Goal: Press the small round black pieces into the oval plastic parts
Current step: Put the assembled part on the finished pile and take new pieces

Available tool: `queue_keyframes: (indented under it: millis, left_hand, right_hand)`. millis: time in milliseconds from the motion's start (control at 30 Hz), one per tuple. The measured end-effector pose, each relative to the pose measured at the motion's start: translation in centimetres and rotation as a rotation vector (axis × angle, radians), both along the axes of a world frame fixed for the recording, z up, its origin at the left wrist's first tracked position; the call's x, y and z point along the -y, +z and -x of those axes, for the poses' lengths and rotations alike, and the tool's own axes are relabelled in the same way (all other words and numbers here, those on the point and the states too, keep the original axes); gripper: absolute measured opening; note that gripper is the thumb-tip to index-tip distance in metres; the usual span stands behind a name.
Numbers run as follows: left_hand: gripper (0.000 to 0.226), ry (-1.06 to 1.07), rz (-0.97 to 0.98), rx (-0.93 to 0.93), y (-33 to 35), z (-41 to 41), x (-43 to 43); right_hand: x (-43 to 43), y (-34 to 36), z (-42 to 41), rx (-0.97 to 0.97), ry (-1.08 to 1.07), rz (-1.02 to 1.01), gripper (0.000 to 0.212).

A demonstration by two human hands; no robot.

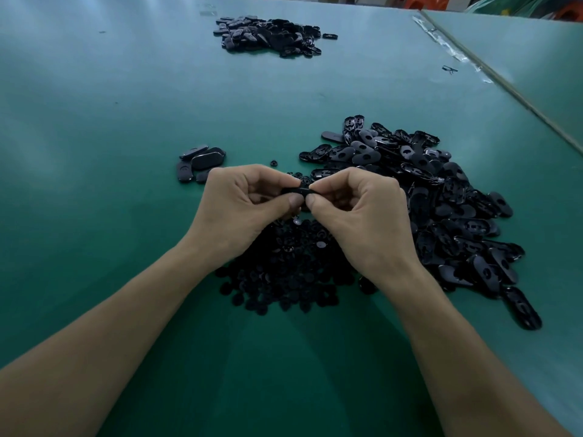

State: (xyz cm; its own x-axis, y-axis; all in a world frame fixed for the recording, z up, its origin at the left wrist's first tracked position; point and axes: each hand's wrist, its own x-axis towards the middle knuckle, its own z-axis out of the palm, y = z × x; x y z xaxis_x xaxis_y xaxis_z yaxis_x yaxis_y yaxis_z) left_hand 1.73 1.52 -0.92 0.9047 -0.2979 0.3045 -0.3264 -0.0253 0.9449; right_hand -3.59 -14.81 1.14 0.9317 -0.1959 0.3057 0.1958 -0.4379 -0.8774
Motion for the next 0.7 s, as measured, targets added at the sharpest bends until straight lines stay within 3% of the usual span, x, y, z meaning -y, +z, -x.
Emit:
queue_keyframes:
  millis: [200, 300, 400, 533, 700]
  left_hand:
    - [0.024, 0.039, -0.024, 0.031, -0.2, 0.0, 0.1]
    - [0.021, 0.044, 0.013, 0.017, -0.3, -0.1, 0.0]
    - [0.019, 0.04, 0.081, -0.005, -0.3, -0.2, 0.0]
    - [0.017, 0.111, 0.115, 0.053, -0.3, 0.0, 0.1]
    - [0.017, 0.182, 0.082, 0.173, 0.4, 0.4, 0.5]
  right_hand:
    - [0.4, 0.3, -0.1, -0.005, -0.007, 0.08, 0.005]
    - [1.1, 0.0, -0.2, 0.005, -0.196, 0.429, 0.022]
    - [2.1, -0.4, -0.2, -0.175, -0.351, 0.73, 0.042]
    - [2.9, -1.1, -0.2, -0.37, -0.392, 0.817, 0.045]
    - [3.1, -1.4, -0.4, -0.345, -0.432, 0.791, 0.033]
